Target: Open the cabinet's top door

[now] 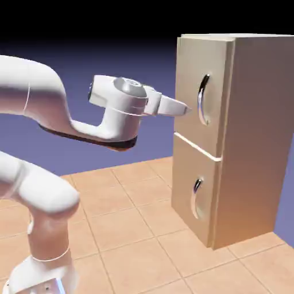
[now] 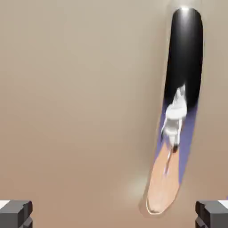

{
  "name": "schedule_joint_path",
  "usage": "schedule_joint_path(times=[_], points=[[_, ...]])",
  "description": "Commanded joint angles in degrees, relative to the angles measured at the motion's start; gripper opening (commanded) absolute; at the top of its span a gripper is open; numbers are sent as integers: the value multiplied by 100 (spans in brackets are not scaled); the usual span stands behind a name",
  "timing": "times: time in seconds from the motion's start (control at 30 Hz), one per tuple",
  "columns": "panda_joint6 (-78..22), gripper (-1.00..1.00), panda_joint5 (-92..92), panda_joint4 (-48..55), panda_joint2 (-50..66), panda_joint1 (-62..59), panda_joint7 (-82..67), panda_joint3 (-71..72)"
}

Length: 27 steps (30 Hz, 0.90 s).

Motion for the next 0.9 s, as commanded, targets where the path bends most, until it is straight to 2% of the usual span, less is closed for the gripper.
schedule_joint_path(times=[0.0, 0.5, 0.67, 0.7, 0.87], points=[[-19, 0, -250, 21, -39, 64, 202, -65], [-279, 0, -3728, 316, -586, 954, 3022, -977], [-572, 0, -4114, 1004, 84, 1883, 3326, -1586], [-572, -100, -4114, 1004, 84, 1883, 3326, -1586], [-904, -100, -3508, 574, 119, 1057, 3324, -774]])
